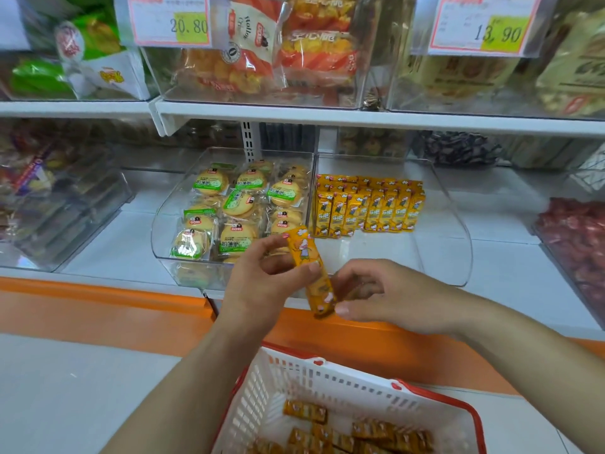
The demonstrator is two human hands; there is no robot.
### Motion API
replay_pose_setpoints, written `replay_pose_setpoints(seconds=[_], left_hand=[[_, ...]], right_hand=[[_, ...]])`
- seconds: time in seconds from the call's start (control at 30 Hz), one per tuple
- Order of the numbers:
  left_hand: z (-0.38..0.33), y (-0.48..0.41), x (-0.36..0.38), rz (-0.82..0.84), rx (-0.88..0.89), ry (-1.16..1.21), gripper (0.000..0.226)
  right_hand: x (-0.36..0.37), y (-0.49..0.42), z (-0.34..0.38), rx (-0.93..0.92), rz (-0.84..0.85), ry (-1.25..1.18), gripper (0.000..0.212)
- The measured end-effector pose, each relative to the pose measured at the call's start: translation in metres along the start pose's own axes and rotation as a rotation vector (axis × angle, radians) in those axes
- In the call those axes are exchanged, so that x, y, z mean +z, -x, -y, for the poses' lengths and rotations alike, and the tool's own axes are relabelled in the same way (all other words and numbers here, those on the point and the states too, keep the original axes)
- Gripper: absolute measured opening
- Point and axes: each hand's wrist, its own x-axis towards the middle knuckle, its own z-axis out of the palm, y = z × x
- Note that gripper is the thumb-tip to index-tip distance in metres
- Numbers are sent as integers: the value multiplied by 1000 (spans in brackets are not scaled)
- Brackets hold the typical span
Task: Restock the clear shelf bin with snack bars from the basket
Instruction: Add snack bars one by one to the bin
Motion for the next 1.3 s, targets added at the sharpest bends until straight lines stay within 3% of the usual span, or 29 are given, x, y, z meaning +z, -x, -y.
replay_pose_setpoints(seconds=[0.07, 0.13, 0.23, 0.43, 0.57, 0.77, 0.97, 1.1, 1.3], left_hand=[[2, 0, 2, 27, 2, -25, 47], [4, -1, 5, 58, 4, -91, 46], [3, -1, 11, 88, 58, -159, 44], [1, -2, 17, 53, 139, -233, 53], [4, -2, 13, -74, 272, -639, 55], [15, -11, 0, -142, 319, -954, 57], [28, -18, -2, -177, 352, -1075, 41], [33, -23, 0, -170, 359, -1097, 42], [38, -31, 0, -200, 348, -1116, 38]], right_hand=[[3, -4, 1, -27, -156, 14, 18], [4, -7, 2, -37, -253, -111, 26], [7, -10, 2, -111, -274, -213, 36], [-8, -17, 0, -154, -344, -205, 28], [-56, -29, -9, -134, -471, -116, 29], [-95, -87, -60, 19, -609, 22, 30], [-99, -140, -93, 143, -715, 188, 35], [-95, -157, -103, 108, -761, 299, 38], [-96, -155, -109, 149, -780, 349, 26]])
